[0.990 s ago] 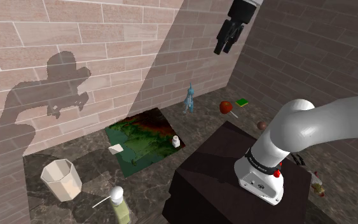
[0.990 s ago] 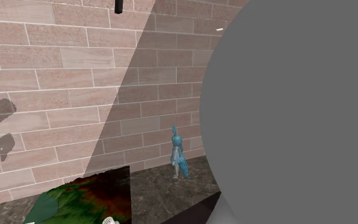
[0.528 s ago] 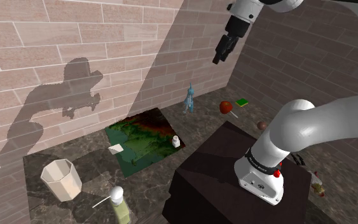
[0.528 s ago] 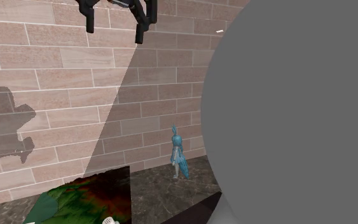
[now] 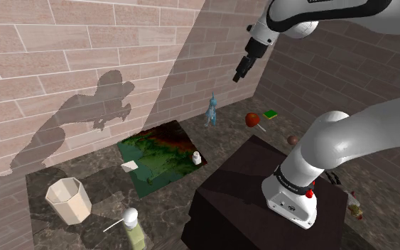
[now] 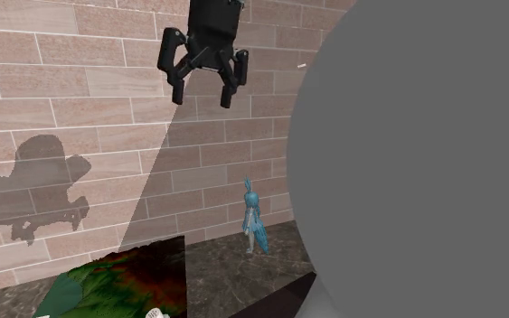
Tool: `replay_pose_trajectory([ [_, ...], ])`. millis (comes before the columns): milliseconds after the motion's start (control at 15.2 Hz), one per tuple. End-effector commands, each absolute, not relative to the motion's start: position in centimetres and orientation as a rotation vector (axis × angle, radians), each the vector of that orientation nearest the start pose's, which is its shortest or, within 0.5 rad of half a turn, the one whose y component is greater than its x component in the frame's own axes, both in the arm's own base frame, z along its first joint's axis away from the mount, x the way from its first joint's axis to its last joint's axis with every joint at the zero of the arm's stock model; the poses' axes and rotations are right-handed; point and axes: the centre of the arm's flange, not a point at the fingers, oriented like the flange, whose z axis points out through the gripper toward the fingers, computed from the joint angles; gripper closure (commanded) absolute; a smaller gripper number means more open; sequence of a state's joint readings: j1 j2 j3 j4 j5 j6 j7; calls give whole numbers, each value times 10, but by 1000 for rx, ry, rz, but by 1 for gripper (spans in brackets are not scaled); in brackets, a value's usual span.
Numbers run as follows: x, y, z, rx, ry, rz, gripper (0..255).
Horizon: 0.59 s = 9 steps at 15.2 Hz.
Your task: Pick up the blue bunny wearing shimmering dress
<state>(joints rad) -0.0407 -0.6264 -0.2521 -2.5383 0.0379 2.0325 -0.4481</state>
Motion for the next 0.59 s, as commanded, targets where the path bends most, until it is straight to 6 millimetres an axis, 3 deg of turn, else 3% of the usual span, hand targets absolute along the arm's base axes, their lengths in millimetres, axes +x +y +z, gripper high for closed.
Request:
replay_pose_trajectory([
  [0, 368, -127, 462, -2984, -293, -259, 0],
  [528, 407, -188, 387, -2973, -386, -324, 0],
])
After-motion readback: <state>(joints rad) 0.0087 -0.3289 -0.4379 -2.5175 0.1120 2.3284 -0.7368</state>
